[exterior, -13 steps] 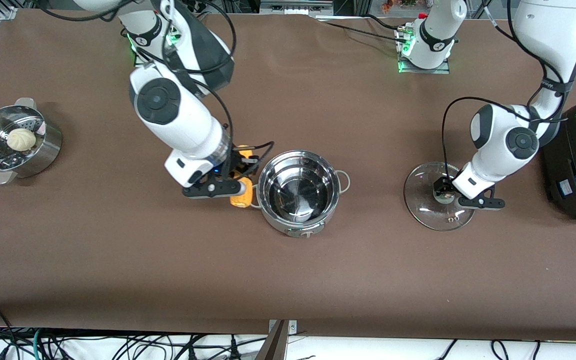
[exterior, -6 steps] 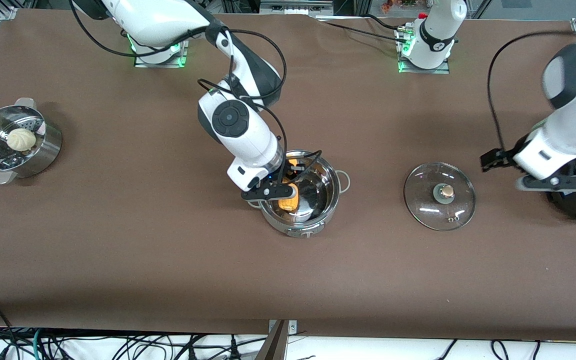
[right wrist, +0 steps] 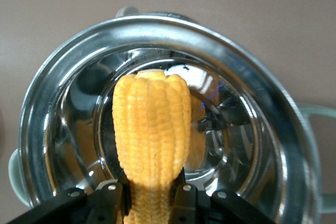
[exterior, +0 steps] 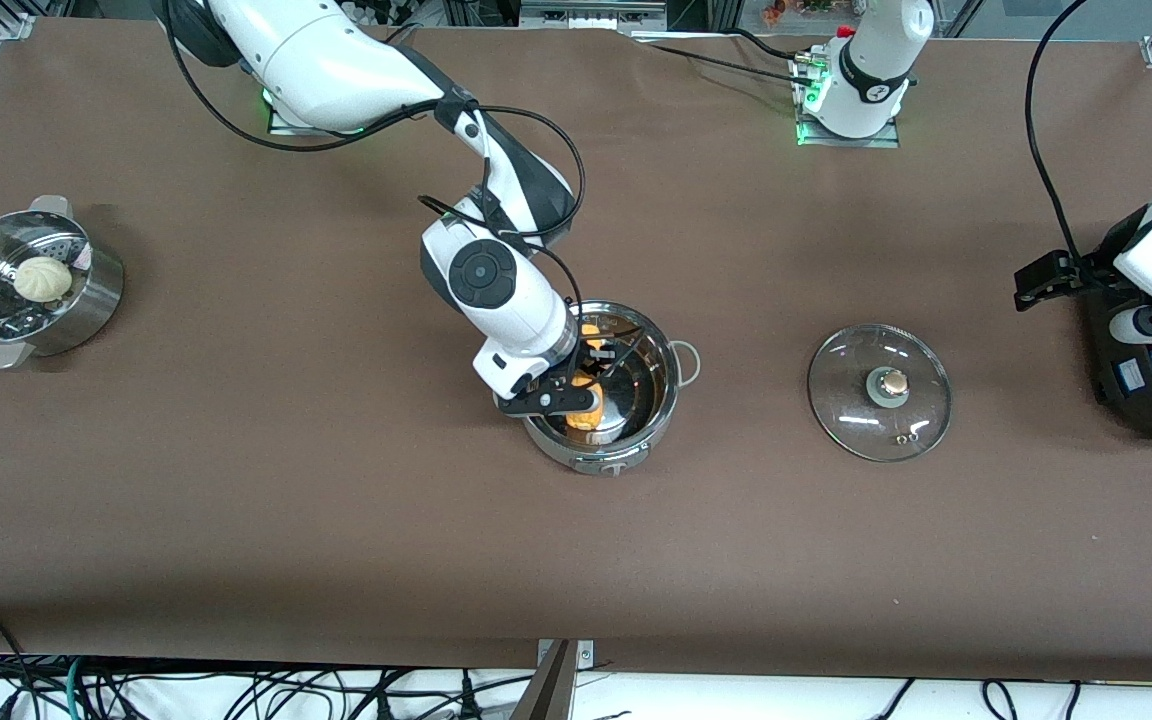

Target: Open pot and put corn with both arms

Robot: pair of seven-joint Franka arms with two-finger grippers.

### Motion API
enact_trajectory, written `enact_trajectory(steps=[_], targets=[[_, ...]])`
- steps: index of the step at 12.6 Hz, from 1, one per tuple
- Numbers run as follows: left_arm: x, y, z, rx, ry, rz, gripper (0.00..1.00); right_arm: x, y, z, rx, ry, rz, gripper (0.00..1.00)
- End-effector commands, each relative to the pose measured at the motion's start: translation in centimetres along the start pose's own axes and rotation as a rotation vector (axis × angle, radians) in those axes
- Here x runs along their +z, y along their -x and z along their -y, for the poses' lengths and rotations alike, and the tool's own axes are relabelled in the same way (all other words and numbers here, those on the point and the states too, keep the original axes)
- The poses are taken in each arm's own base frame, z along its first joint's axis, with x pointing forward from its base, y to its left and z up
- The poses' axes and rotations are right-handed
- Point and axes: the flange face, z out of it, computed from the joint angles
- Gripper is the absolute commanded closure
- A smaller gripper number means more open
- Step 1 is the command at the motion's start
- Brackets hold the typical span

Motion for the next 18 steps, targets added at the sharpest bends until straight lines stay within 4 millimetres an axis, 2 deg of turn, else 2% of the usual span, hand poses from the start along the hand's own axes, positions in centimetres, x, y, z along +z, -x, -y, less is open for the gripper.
enact_trajectory(steps=[1, 2, 3, 5, 7, 8, 10, 12, 14, 15, 16, 18], targets=[[-1.2, 0.4, -0.2, -0.008, 0.028, -0.003, 0.0, 0.9, -0.3, 0.6, 0.01, -0.01, -0.012, 0.17], [-1.4, 0.5, -0.2, -0.007, 0.028, -0.005, 0.0, 0.9, 0.0, 0.9, -0.001, -0.004, -0.013, 0.0], [-1.6, 0.6, -0.2, -0.006, 0.027, -0.008, 0.0, 0.7, 0.2, 1.1, -0.015, 0.007, -0.016, 0.0], [-1.7, 0.7, -0.6, 0.0, 0.027, -0.01, 0.0, -1.1, 0.3, 1.5, -0.033, 0.029, -0.017, 0.0], [-1.8, 0.7, -0.7, 0.0, 0.027, -0.011, 0.0, -5.0, 0.3, 1.5, -0.038, 0.06, -0.006, 0.0], [-1.9, 0.8, -0.7, 0.002, 0.027, -0.013, 0.0, -8.2, 0.0, 1.2, -0.044, 0.078, -0.02, 0.0], [-3.5, 1.0, -0.4, -0.001, 0.026, -0.031, 0.0, -13.9, -1.0, -1.4, -0.072, 0.148, -0.015, 0.0], [-4.9, 1.1, -0.1, -0.001, 0.024, -0.048, 0.0, -19.6, -2.6, -5.7, -0.109, 0.203, 0.003, 0.0], [-5.3, 1.1, 0.3, -0.006, 0.022, -0.057, 0.0, -24.7, -3.9, -11.1, -0.109, 0.253, 0.048, 0.0], [-5.3, 1.2, -0.2, -0.007, 0.024, -0.048, 0.0, -27.1, -4.2, -13.9, -0.1, 0.276, 0.07, 0.0], [-5.2, 1.3, -0.2, -0.007, 0.021, -0.039, 0.0, -28.9, -4.6, -16.8, -0.073, 0.305, 0.091, 0.0], [-5.0, 1.3, 0.1, -0.013, 0.024, -0.034, 0.0, -31.2, -6.2, -22.7, -0.019, 0.358, 0.098, 0.0]])
